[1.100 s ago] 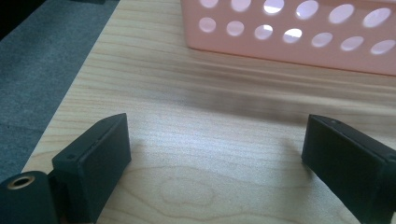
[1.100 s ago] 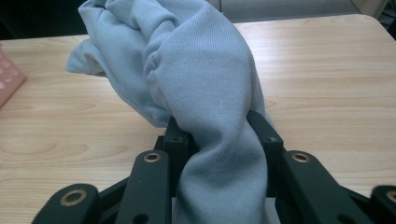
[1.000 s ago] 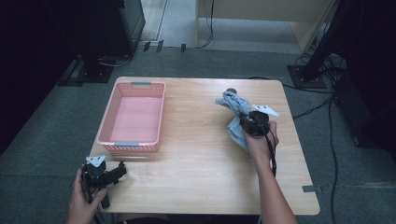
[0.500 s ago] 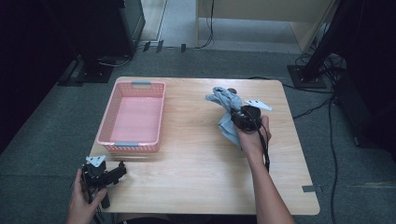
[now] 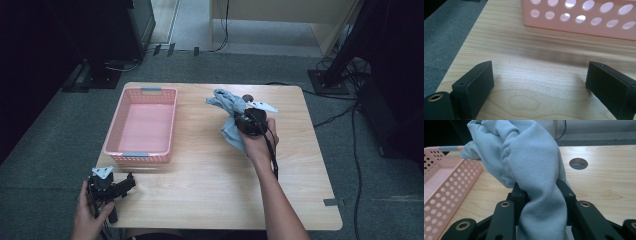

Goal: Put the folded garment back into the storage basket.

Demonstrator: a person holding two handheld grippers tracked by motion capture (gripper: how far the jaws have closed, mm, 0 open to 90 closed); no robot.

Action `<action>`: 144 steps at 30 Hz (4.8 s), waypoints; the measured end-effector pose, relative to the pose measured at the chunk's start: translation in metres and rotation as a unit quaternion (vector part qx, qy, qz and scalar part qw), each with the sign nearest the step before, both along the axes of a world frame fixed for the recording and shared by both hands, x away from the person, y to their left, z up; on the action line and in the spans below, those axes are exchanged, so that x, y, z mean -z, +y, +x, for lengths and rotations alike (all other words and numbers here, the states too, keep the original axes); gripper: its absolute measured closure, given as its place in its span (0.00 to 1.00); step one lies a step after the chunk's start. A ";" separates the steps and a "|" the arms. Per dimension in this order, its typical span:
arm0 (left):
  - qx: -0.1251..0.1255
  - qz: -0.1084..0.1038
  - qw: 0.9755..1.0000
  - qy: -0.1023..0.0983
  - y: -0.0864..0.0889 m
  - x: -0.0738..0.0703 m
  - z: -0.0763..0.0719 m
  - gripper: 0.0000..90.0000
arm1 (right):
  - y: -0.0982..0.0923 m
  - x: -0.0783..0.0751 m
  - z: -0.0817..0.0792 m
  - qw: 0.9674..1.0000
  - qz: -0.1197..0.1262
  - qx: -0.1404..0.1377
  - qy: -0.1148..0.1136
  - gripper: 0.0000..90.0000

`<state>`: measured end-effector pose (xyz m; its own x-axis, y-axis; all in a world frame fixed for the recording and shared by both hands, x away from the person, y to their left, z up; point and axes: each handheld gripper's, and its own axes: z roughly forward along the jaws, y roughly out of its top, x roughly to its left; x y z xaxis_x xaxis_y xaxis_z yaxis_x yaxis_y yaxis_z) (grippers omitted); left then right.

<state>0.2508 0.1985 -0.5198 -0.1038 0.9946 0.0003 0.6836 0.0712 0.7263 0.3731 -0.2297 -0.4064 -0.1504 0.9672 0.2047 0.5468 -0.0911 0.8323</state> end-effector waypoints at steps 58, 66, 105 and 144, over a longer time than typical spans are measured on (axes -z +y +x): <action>0.005 0.000 1.000 0.001 0.000 0.000 0.000 0.09 | 0.131 -0.039 0.020 0.995 0.035 -0.094 -0.014 0.75; 0.007 0.000 1.000 -0.001 -0.001 0.000 0.000 0.09 | 0.150 -0.041 0.023 0.993 0.038 -0.109 -0.012 0.75; 0.011 0.000 1.000 -0.001 -0.001 0.000 -0.001 0.09 | 0.218 -0.042 0.035 0.988 0.070 -0.138 0.003 0.75; 0.012 -0.001 1.000 -0.001 -0.002 0.000 -0.001 0.09 | 0.273 -0.024 0.053 0.983 0.120 -0.132 0.035 0.75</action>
